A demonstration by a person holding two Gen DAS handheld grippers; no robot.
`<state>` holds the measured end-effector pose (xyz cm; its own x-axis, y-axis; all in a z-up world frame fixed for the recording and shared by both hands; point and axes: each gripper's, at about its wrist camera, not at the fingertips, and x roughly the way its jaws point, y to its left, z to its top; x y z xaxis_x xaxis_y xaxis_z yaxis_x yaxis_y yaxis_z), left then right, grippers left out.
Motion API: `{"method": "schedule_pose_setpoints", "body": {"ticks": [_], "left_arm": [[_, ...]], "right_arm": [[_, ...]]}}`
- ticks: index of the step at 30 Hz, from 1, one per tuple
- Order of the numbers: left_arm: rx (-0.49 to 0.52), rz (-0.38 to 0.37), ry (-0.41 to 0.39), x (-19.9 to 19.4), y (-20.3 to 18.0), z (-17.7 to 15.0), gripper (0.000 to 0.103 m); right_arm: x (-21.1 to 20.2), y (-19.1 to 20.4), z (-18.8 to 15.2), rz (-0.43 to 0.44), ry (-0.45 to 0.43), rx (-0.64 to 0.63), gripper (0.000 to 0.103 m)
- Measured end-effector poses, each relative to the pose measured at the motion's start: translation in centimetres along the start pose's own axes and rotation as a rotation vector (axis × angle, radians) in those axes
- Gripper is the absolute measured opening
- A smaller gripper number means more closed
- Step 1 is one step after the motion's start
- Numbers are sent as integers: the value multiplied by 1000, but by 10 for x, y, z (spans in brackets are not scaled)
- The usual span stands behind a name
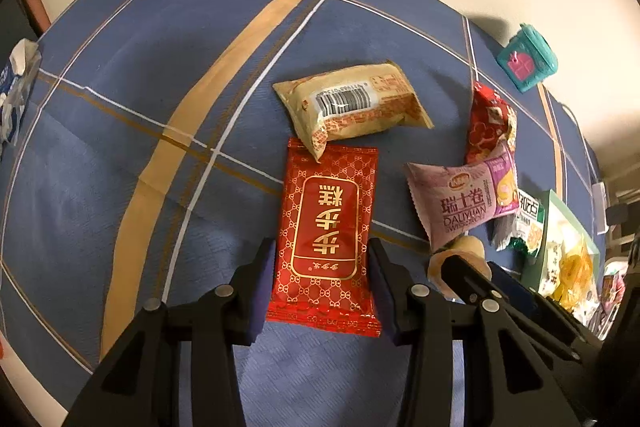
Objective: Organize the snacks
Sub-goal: 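Lift the pudding cup with the right gripper while the left lifts the red pack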
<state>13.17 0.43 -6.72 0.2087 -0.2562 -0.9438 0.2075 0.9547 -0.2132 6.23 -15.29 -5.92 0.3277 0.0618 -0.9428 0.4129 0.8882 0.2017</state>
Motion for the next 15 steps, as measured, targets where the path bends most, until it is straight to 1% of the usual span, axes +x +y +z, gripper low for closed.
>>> {"method": "schedule_pose_setpoints", "body": {"ticks": [2, 5, 9, 15], "left_arm": [[-9, -4, 1, -1, 5, 0, 46], [-21, -3, 3, -1, 12, 1, 46], [-51, -16, 14, 1, 22, 2, 46], [-56, -23, 14, -1, 26, 1, 46]], "right_arm": [[4, 5, 2, -10, -2, 1, 53], [10, 14, 5, -31, -10, 6, 53], [14, 19, 5, -46, -15, 9, 59], [22, 23, 5, -78, -24, 5, 60]]}}
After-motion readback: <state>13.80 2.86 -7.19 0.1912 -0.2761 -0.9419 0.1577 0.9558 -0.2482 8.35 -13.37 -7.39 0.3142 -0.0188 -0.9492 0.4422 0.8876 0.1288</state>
